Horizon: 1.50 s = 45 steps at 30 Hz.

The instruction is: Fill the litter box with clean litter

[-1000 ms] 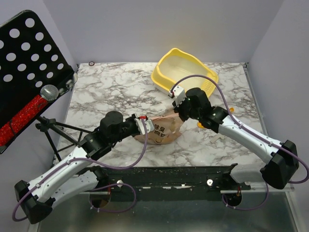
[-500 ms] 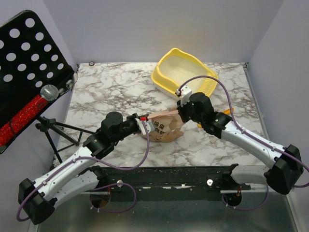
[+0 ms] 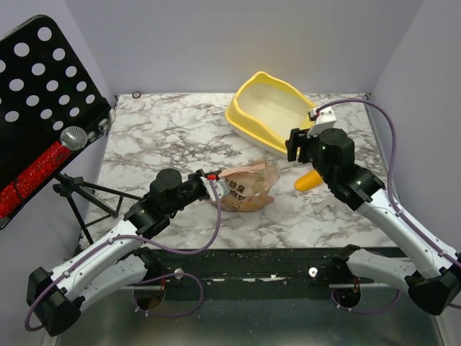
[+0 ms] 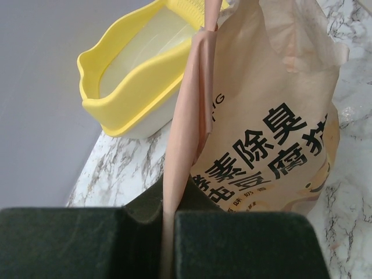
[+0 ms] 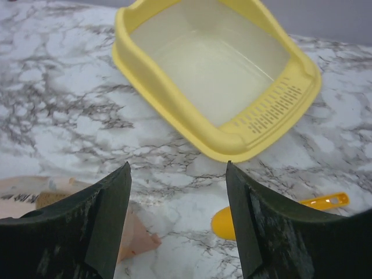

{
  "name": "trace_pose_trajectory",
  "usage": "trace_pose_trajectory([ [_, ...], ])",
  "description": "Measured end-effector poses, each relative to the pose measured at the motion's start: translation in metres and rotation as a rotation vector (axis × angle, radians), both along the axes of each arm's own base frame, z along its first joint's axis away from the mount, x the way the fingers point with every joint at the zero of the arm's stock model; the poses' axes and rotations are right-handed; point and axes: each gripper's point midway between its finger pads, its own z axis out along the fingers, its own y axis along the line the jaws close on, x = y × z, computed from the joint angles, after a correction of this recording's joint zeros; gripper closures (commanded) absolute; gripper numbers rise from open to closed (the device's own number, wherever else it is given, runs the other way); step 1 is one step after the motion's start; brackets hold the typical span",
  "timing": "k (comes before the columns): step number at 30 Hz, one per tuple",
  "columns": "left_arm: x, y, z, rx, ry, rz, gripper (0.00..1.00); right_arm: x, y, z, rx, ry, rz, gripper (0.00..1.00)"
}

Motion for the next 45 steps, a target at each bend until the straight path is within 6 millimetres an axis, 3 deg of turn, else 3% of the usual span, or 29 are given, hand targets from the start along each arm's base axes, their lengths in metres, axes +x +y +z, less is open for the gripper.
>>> trace_pose_trajectory([
  [2,-0.001,0.001,0.001,-0.004,0.001,0.001,0.77,0.005,-0.018,0.006,0.039,-0.003,-0.084,0.26],
  [4,-0.002,0.002,0.005,-0.015,-0.007,0.001,0.67,0.011,-0.036,-0.001,0.073,0.026,-0.176,0.26],
  [12,-0.012,0.004,0.041,-0.092,-0.060,-0.024,0.39,0.034,-0.108,-0.075,0.173,0.233,-0.567,0.20],
  [19,-0.026,0.009,0.077,-0.204,-0.075,-0.037,0.33,0.046,-0.163,-0.147,0.285,0.437,-0.812,0.20],
  [23,-0.028,0.008,0.090,-0.279,-0.015,-0.028,0.32,0.045,-0.189,-0.173,0.341,0.504,-0.924,0.20],
  [29,-0.025,-0.003,0.120,-0.404,0.094,-0.023,0.34,0.049,-0.192,-0.205,0.361,0.598,-0.974,0.21],
  [35,-0.026,-0.006,0.123,-0.451,0.158,-0.022,0.34,0.053,-0.200,-0.232,0.379,0.675,-1.027,0.20],
  [45,-0.027,-0.007,0.124,-0.474,0.180,-0.023,0.34,0.071,-0.200,-0.248,0.383,0.730,-1.036,0.27],
])
